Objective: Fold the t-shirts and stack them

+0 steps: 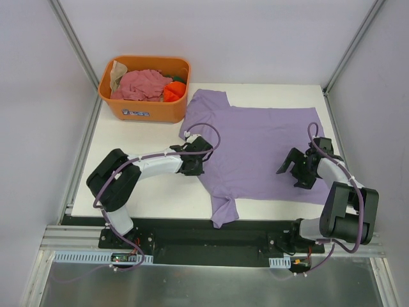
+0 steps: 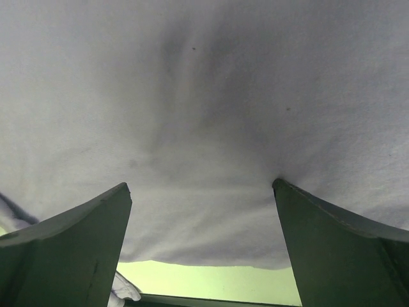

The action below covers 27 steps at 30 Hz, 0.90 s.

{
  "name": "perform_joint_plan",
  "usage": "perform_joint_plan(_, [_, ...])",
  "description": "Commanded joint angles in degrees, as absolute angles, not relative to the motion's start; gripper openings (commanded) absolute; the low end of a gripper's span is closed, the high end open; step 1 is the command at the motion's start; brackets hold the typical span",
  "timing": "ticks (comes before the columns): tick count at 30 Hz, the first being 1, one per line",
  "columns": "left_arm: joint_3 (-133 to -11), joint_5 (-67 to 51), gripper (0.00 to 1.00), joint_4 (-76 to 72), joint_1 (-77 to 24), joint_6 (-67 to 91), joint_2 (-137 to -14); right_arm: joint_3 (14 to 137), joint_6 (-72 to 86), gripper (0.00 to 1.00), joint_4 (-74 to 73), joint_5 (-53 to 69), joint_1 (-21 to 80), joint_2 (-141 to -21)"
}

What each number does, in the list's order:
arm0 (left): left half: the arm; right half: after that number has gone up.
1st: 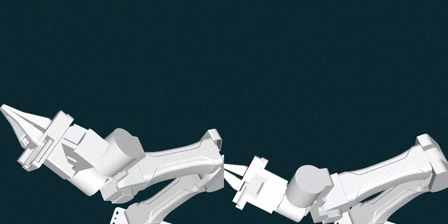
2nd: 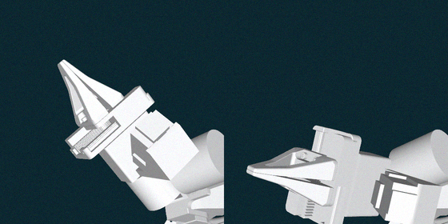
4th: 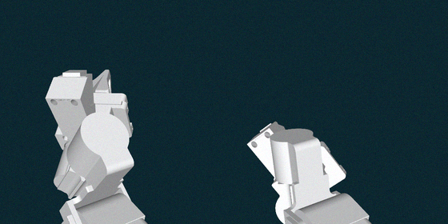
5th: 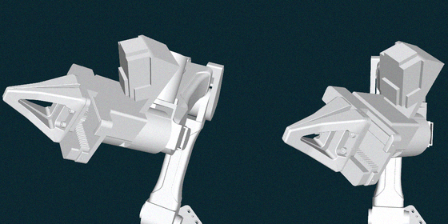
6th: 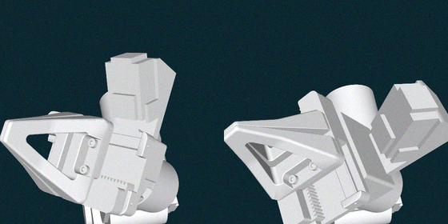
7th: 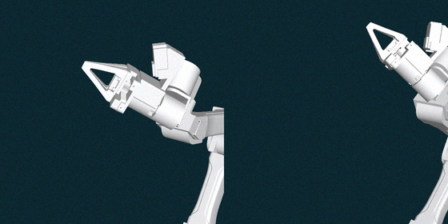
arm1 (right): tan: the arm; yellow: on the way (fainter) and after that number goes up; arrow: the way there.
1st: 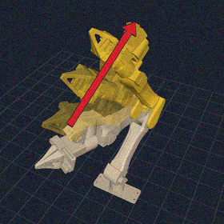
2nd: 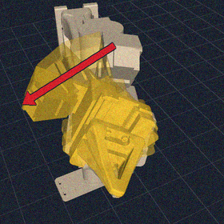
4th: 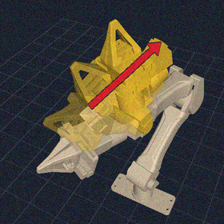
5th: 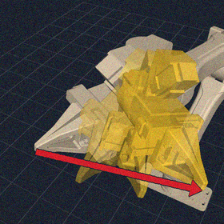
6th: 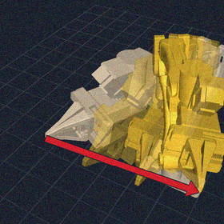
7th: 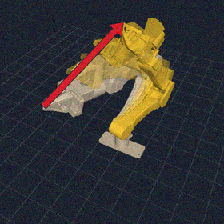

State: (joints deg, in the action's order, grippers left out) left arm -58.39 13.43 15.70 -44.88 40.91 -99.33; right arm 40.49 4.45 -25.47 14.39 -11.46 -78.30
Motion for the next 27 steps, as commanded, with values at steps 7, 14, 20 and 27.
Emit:
perform_joint_plan(7, [-52.30,20.92,0.00,18.28,-38.51,39.64,-87.37,42.19,4.66,0.96,-27.86,10.63,-11.25,-79.63])
perform_joint_plan(14, [-49.04,20.73,0.27,21.00,-30.76,37.00,-83.68,42.01,4.05,0.96,-27.07,13.44,-10.55,-78.05])
perform_joint_plan(20, [-51.76,19.44,0.82,24.00,-30.59,36.21,-79.81,42.01,2.46,0.96,-26.28,14.41,-7.47,-72.95])
perform_joint_plan(27, [-57.38,4.57,0.99,20.04,-33.65,33.23,-81.82,45.43,2.37,0.96,-26.63,14.94,-7.47,-73.56])
